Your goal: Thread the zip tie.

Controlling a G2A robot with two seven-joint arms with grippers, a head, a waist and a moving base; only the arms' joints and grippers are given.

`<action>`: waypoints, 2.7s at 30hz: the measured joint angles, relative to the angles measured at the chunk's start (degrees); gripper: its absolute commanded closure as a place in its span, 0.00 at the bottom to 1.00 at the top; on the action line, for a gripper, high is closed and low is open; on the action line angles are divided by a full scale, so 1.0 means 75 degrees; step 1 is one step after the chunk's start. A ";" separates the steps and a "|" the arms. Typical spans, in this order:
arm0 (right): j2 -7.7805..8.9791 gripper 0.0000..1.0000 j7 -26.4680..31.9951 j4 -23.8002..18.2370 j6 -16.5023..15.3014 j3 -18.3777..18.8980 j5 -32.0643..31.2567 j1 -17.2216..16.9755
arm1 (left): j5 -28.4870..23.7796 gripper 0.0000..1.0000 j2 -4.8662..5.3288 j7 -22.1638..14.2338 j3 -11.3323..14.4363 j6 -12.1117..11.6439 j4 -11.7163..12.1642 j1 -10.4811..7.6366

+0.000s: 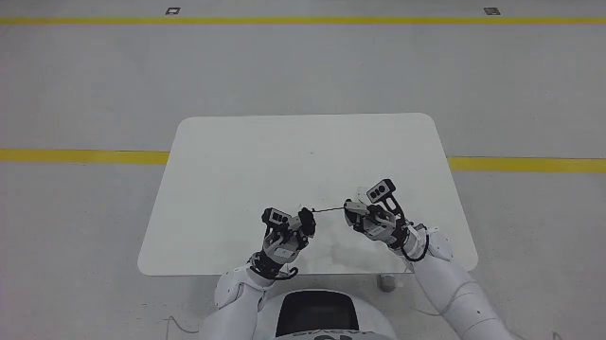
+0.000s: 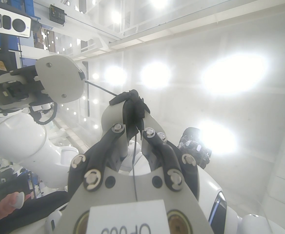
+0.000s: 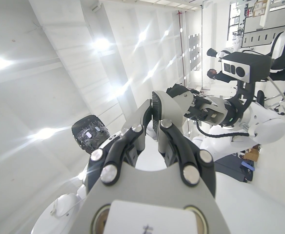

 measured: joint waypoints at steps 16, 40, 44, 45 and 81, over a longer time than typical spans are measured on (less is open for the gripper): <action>0.0018 1.00 -0.0001 0.0037 0.0005 0.0086 -0.0017 -0.0020 | 0.0000 1.00 0.0000 0.0000 0.0000 0.0000 0.0000 0.0000; 0.0103 0.00 -0.0178 -0.0024 -0.0048 0.0434 -0.0043 -0.0216 | 0.0000 1.00 0.0000 0.0000 0.0000 0.0000 0.0000 0.0000; 0.0166 0.00 -0.0311 -0.0104 -0.0121 0.0699 -0.0066 -0.0324 | 0.0000 1.00 0.0000 0.0000 0.0000 0.0000 0.0000 0.0000; 0.0182 0.00 -0.0343 -0.0138 -0.0118 0.0764 -0.0066 -0.0354 | 0.0000 1.00 0.0000 0.0000 0.0000 0.0000 0.0000 0.0000; 0.0281 0.00 -0.0731 -0.1492 -0.0275 0.1739 -0.0043 -0.1100 | -0.1644 1.00 0.0179 -0.0346 0.0182 0.1127 -0.0268 0.0115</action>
